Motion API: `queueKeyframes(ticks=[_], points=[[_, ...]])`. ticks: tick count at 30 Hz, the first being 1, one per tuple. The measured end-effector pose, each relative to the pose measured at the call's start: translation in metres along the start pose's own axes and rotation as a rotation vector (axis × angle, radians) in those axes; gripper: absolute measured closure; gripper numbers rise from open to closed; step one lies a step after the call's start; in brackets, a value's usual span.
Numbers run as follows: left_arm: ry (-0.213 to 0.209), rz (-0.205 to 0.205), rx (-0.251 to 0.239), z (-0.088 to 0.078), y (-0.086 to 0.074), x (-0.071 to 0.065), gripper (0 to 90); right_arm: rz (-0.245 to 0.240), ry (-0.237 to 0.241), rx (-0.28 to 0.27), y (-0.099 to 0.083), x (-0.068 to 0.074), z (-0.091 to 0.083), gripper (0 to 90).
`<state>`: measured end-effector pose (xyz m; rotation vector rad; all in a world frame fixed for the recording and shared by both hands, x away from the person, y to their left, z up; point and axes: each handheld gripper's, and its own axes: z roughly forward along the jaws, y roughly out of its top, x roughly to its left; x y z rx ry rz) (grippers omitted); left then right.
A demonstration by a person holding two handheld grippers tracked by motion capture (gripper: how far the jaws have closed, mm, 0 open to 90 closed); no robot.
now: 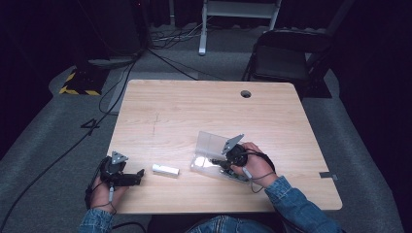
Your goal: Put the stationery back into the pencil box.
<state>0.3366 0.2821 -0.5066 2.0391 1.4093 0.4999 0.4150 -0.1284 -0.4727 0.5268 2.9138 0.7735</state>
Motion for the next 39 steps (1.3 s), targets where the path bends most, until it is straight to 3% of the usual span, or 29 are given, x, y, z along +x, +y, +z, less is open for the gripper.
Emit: queueKeyframes(ticks=[8, 17, 22, 33, 39], points=[[0.000, 0.001, -0.001, 0.000, 0.000, 0.000, 0.2, -0.004, -0.015, -0.006, -0.001, -0.002, 0.000, 75.9], [0.000, 0.000, 0.000, 0.000, 0.000, 0.000, 0.2, -0.019, -0.014, -0.001, -0.001, 0.000, -0.001, 70.2], [-0.001, 0.001, 0.000, 0.000, 0.000, 0.000, 0.2, -0.028, -0.017, -0.032, 0.004, 0.003, -0.007, 69.5], [-0.002, 0.003, 0.001, -0.001, 0.000, 0.000, 0.3, -0.035, 0.000, -0.135, 0.036, 0.018, -0.017, 63.3], [0.000, 0.004, 0.000, -0.001, 0.000, 0.000, 0.3, -0.061, 0.015, -0.156, 0.057, 0.027, -0.015, 61.6]])
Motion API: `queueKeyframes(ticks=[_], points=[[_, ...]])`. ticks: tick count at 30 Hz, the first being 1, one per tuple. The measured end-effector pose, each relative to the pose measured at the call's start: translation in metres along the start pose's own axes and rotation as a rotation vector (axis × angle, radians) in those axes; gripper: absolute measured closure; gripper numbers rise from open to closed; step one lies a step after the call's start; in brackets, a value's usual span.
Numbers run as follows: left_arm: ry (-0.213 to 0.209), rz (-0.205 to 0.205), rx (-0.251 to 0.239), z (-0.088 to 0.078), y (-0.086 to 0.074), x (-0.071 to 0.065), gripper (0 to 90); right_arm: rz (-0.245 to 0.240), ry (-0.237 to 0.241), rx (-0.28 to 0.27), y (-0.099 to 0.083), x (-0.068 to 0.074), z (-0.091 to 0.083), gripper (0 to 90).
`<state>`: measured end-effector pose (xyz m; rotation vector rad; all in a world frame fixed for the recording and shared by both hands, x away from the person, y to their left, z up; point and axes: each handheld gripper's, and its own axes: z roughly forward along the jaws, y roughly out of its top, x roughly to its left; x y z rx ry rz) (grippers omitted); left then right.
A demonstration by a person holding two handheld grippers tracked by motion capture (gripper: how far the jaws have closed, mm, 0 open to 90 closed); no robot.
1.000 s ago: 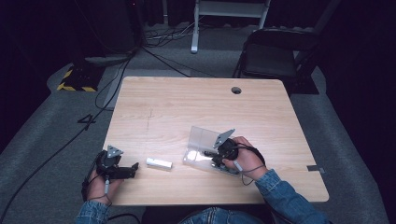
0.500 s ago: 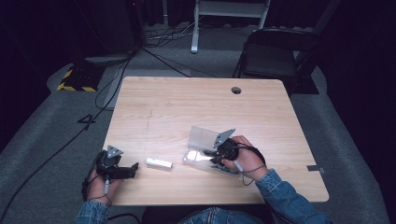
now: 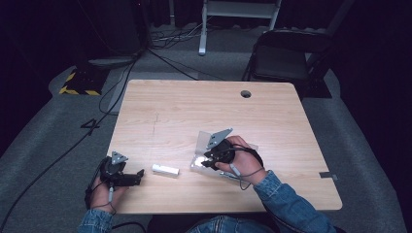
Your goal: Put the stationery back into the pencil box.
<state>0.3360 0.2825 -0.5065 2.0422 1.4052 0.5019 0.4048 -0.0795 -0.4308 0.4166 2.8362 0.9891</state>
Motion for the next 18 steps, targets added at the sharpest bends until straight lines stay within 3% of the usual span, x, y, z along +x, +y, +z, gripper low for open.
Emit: queueKeyframes(ticks=[10, 18], points=[[0.001, 0.000, -0.003, -0.002, -0.002, 0.000, 0.3, -0.014, 0.011, -0.030, 0.023, 0.007, 0.015, 52.0], [0.004, -0.004, -0.002, -0.002, -0.002, -0.001, 0.3, -0.023, 0.036, -0.025, 0.035, 0.012, 0.029, 50.2]])
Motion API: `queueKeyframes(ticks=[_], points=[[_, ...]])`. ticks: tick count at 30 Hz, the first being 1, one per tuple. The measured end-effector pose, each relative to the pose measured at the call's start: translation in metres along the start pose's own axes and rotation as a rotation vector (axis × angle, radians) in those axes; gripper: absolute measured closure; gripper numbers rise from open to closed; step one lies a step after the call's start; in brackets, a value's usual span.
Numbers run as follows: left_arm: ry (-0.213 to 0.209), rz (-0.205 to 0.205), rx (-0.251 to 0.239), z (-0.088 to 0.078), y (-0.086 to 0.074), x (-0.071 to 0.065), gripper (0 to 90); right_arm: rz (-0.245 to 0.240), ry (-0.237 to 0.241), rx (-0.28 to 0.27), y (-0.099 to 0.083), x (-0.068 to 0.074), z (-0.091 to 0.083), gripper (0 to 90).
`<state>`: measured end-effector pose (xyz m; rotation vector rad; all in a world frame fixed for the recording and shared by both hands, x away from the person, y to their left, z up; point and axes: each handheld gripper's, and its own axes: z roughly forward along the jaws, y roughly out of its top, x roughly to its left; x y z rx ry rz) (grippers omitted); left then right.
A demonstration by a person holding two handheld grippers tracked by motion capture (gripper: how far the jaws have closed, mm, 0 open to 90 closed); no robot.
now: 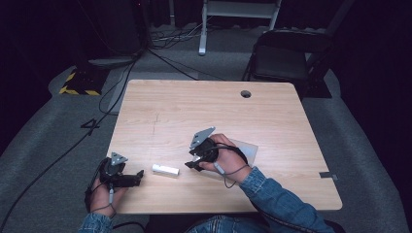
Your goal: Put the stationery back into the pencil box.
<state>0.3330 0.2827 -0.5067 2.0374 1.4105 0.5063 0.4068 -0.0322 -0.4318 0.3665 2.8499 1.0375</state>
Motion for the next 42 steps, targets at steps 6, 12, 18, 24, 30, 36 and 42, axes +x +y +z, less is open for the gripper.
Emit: queueKeyframes(ticks=[6, 12, 18, 24, 30, 36, 42], points=[[0.001, -0.002, -0.001, 0.000, 0.000, 0.000, 0.2, 0.007, 0.012, -0.001, 0.006, 0.002, 0.012, 48.4], [0.000, -0.001, 0.001, 0.001, 0.001, 0.000, 0.1, 0.012, 0.028, 0.002, 0.012, 0.006, 0.029, 44.7], [0.001, 0.002, 0.000, 0.001, 0.001, 0.001, 0.1, 0.000, 0.048, 0.019, 0.016, 0.013, 0.047, 44.7], [0.001, 0.002, 0.000, 0.001, 0.002, 0.001, 0.1, -0.018, 0.065, 0.045, 0.018, 0.020, 0.061, 49.3], [0.001, -0.004, 0.000, 0.002, 0.002, 0.001, 0.1, -0.032, 0.071, 0.069, 0.016, 0.021, 0.071, 56.1], [0.001, 0.001, 0.001, 0.002, 0.002, 0.001, 0.1, -0.078, 0.066, 0.105, 0.016, 0.023, 0.074, 71.0], [0.002, 0.001, 0.001, 0.002, 0.003, 0.001, 0.1, -0.098, 0.052, 0.112, 0.017, 0.026, 0.074, 71.4]])
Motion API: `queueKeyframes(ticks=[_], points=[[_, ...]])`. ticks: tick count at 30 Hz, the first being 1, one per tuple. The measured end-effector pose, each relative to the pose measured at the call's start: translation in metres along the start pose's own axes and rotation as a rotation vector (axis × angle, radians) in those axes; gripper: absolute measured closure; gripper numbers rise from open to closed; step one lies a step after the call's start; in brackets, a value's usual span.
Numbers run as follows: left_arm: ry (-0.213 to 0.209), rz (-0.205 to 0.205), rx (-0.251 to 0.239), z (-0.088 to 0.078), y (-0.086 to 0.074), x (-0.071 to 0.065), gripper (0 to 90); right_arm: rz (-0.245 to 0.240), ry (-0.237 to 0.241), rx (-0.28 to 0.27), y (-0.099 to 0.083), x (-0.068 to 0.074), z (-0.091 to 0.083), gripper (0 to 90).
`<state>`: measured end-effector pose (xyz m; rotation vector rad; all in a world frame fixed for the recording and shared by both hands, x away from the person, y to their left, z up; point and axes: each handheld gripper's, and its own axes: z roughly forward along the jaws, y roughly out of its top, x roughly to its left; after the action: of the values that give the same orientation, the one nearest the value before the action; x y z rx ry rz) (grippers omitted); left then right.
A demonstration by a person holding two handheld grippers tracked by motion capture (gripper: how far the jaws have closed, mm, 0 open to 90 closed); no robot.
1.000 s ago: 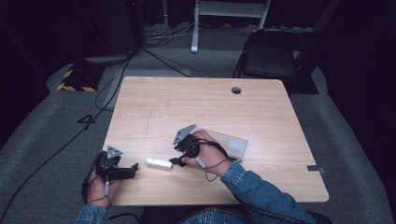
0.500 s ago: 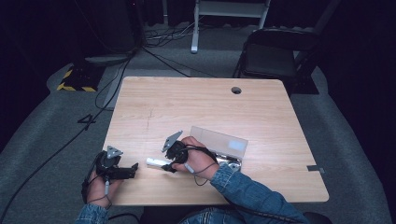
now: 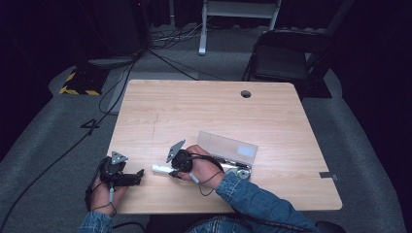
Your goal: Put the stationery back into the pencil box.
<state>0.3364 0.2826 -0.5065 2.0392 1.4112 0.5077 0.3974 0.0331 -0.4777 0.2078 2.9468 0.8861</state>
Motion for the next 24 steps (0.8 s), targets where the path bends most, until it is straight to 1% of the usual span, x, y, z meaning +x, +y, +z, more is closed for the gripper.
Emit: queueKeyframes(ticks=[2, 4, 6, 9, 10, 13, 15, 18, 20, 24], points=[[-0.002, -0.001, 0.000, 0.000, 0.000, 0.000, 0.1, 0.002, -0.002, 0.001, 0.001, 0.001, -0.001, 71.5], [0.000, 0.000, 0.000, 0.000, 0.000, 0.000, 0.1, -0.013, 0.003, 0.006, 0.001, 0.001, -0.003, 71.6], [-0.001, 0.000, 0.000, 0.000, 0.000, 0.000, 0.1, -0.006, 0.004, 0.016, 0.002, 0.001, -0.005, 71.7], [-0.001, 0.000, 0.000, 0.000, 0.000, 0.000, 0.1, -0.003, 0.007, 0.006, 0.002, 0.002, -0.009, 71.8], [-0.002, -0.001, 0.000, 0.000, 0.000, 0.000, 0.1, -0.011, 0.013, 0.006, 0.002, 0.002, -0.012, 71.7], [-0.002, -0.001, 0.001, 0.000, 0.000, 0.000, 0.1, -0.003, 0.020, -0.013, 0.004, 0.004, -0.020, 71.7], [-0.001, -0.001, 0.000, 0.000, 0.000, 0.000, 0.1, -0.012, 0.024, -0.024, 0.004, 0.004, -0.027, 71.7], [-0.001, -0.001, 0.000, 0.000, 0.000, 0.000, 0.1, -0.006, 0.029, -0.038, 0.004, 0.005, -0.035, 71.7], [-0.001, -0.001, 0.000, 0.000, 0.000, 0.000, 0.1, 0.002, 0.033, -0.050, 0.002, 0.005, -0.043, 71.7], [-0.002, -0.001, 0.000, 0.000, 0.000, 0.000, 0.1, 0.005, 0.034, -0.069, -0.002, 0.005, -0.055, 71.7]])
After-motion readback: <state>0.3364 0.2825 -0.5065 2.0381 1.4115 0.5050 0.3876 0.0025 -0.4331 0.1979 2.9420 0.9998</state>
